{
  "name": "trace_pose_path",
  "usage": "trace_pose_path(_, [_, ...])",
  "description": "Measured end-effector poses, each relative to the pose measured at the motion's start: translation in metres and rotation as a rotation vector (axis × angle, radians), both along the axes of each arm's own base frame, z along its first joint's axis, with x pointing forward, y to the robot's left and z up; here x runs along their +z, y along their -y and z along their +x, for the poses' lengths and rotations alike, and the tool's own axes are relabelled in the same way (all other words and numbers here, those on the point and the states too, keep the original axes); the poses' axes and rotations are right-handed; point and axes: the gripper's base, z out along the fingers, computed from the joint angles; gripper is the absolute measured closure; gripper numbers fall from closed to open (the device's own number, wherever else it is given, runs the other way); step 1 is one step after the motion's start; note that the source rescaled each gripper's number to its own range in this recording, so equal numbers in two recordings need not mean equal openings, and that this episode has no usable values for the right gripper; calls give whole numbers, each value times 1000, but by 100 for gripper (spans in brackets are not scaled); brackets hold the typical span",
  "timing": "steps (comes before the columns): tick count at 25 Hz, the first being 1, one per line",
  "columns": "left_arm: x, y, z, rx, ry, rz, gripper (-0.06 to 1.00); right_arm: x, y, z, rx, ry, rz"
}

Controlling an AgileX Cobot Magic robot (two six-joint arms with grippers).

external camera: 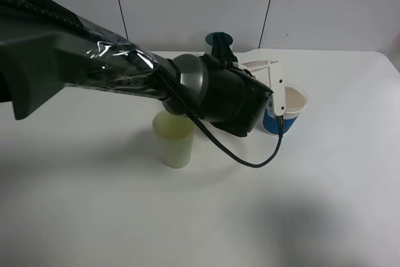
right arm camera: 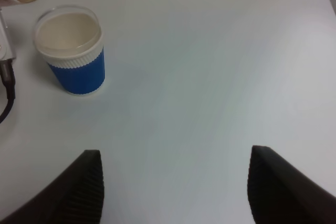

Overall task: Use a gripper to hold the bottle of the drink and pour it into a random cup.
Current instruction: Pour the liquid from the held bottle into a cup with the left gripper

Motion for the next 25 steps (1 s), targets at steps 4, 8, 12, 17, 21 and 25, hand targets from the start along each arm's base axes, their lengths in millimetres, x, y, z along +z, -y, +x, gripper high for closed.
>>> trace_pose_path(4, [1,-1,0,4,1,20,94,0,0,0,0,0,0])
trace_pose_path(8, [7,4,0,4,16,9,94,0,0,0,0,0,0])
trace_pose_path(12, [13,12,-4,-22,27,5,94,0,0,0,0,0,0])
trace_pose_path(17, [15,17,-7,-57,38,37,94,0,0,0,0,0,0])
trace_pose_path(21, [19,20,-7,-69,52,36,94,0,0,0,0,0,0])
trace_pose_path(25, [31,26,-4,-63,80,2,94,0,0,0,0,0,0])
